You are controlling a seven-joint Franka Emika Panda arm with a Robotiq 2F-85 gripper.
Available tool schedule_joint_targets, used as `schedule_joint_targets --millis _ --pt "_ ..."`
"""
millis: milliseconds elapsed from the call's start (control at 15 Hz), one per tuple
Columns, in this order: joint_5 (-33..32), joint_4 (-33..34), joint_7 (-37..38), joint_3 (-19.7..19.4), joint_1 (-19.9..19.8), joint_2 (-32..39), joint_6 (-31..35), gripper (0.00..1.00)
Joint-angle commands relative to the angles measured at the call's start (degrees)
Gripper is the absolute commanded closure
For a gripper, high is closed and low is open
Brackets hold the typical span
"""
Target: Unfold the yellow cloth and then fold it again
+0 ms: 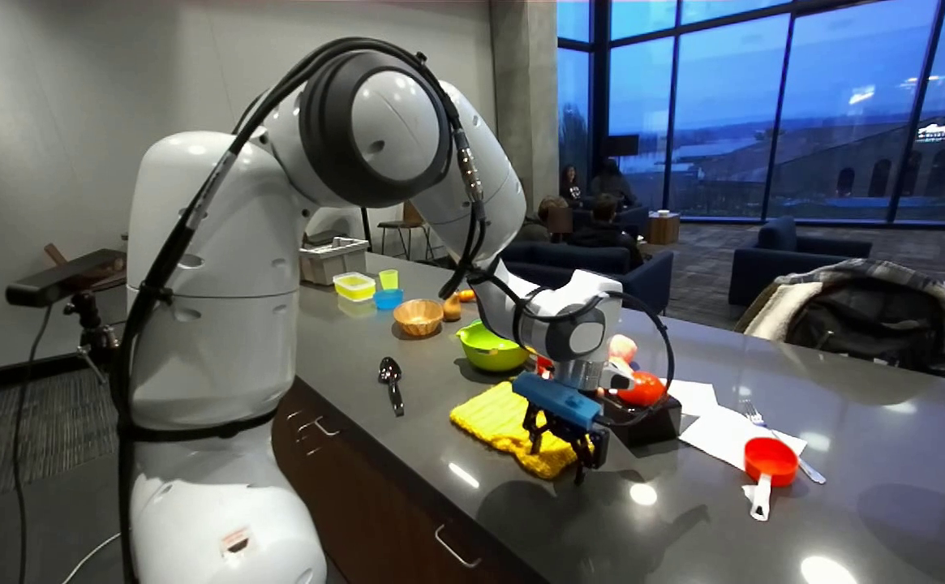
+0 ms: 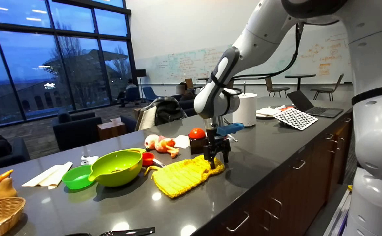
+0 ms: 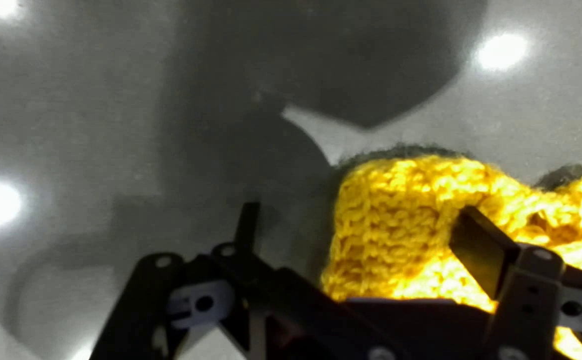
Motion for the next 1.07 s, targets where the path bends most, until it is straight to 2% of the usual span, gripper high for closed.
schedule_joint_targets --millis 0,133,267,733,1000 --pt "2.5 0.9 -2.5 0.5 -0.9 1.6 1.0 0.32" --pt "2.6 0.7 -2.4 0.4 -1.0 1.1 0.8 0.36" --pt "2.7 0.7 -2.3 0.4 -1.2 0.7 0.5 0.45" --pt "2.5 0.7 -1.7 0.6 -1.6 0.1 0.2 1.00" --pt "0.2 0.8 0.7 0.6 -0.2 -1.0 -1.4 0.98"
